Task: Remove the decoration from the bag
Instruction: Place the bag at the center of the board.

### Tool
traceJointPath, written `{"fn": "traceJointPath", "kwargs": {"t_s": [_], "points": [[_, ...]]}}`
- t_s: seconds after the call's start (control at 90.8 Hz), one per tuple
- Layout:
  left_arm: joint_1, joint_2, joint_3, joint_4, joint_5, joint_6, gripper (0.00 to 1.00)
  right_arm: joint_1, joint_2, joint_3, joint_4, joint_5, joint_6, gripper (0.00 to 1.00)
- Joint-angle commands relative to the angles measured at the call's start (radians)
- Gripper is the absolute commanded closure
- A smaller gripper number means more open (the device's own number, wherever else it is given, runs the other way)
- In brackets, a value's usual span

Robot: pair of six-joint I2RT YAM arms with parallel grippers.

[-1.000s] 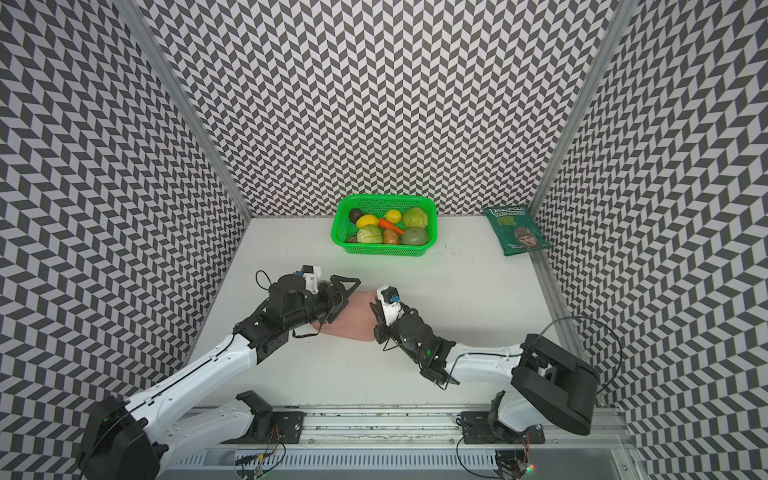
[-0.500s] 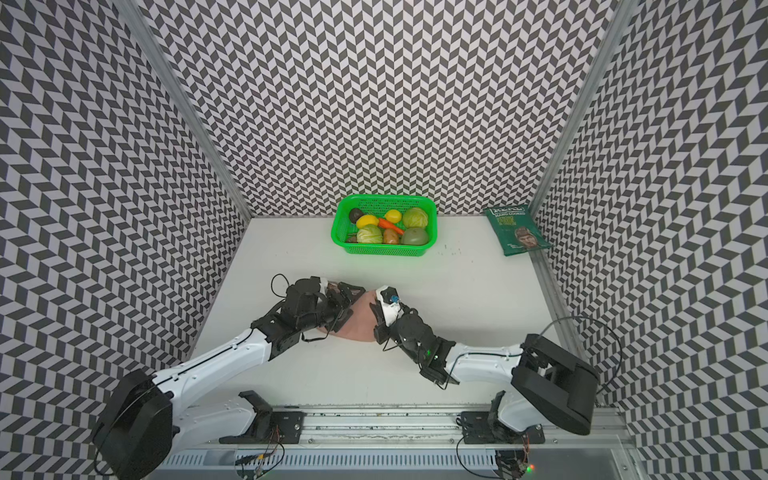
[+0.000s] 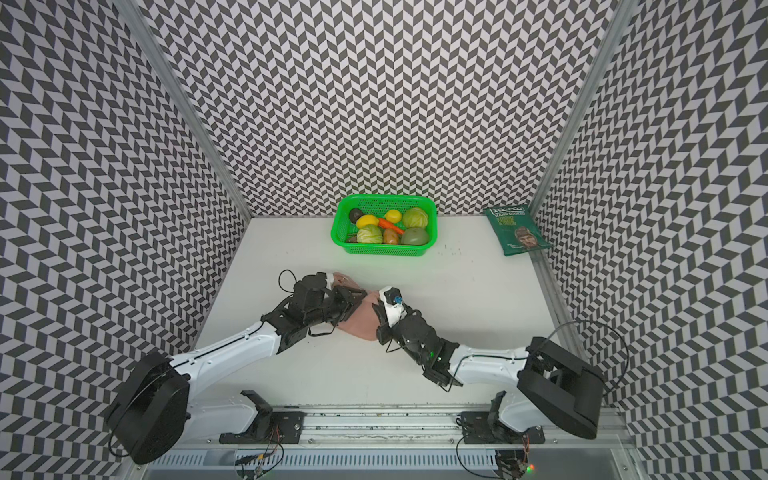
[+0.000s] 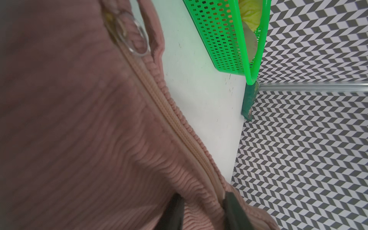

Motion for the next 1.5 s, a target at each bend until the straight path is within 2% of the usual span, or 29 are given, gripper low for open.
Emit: {"fn": "traceJointPath", "kwargs": {"t_s": [0.0,0.022,0.077,0.187,0.264,0.43,0.639,0.76,1.058,1.168,1.234,1.3,1.366,1.487], "points": [[0.007,0.014,0.034,0.021,-0.024,0.048,0.95,0.008,-0.046,-0.002,0.104,-0.015,0.017,0.86],[0.009,0.014,0.037,0.024,-0.025,0.059,1.0,0.008,-0.049,-0.003,0.1,-0.012,0.022,0.77],[0.016,0.015,0.045,0.022,-0.029,0.09,1.0,0.007,-0.059,-0.001,0.084,-0.006,0.036,0.59],[0.03,0.003,0.051,0.038,-0.039,0.162,1.0,0.008,-0.102,-0.006,0.038,0.028,0.085,0.32],[0.038,-0.007,0.058,0.052,-0.041,0.225,1.0,0.006,-0.143,-0.016,0.011,0.046,0.113,0.2],[0.043,-0.023,0.085,0.064,-0.053,0.391,1.0,0.004,-0.206,-0.006,-0.082,0.08,0.155,0.01],[0.045,-0.028,0.115,0.028,-0.088,0.636,1.0,-0.007,-0.245,0.021,-0.194,0.111,0.202,0.0],[0.045,-0.037,0.113,0.0,-0.114,0.746,1.0,-0.043,-0.258,0.022,-0.224,0.066,0.25,0.0],[0.045,-0.096,0.04,-0.018,-0.168,0.79,1.0,-0.179,-0.26,0.025,-0.268,-0.175,0.329,0.0],[0.045,-0.111,0.012,-0.021,-0.177,0.782,0.89,-0.217,-0.257,0.013,-0.26,-0.243,0.347,0.0],[0.045,-0.121,-0.001,-0.024,-0.188,0.778,0.75,-0.231,-0.249,0.013,-0.261,-0.278,0.349,0.0],[0.045,-0.131,-0.012,-0.026,-0.193,0.778,0.67,-0.242,-0.238,0.015,-0.266,-0.312,0.349,0.0],[0.045,-0.139,-0.016,-0.036,-0.201,0.778,0.51,-0.251,-0.226,0.022,-0.279,-0.347,0.349,0.0],[0.045,-0.161,-0.019,-0.066,-0.223,0.771,0.38,-0.255,-0.209,0.024,-0.286,-0.384,0.35,0.0]]}}
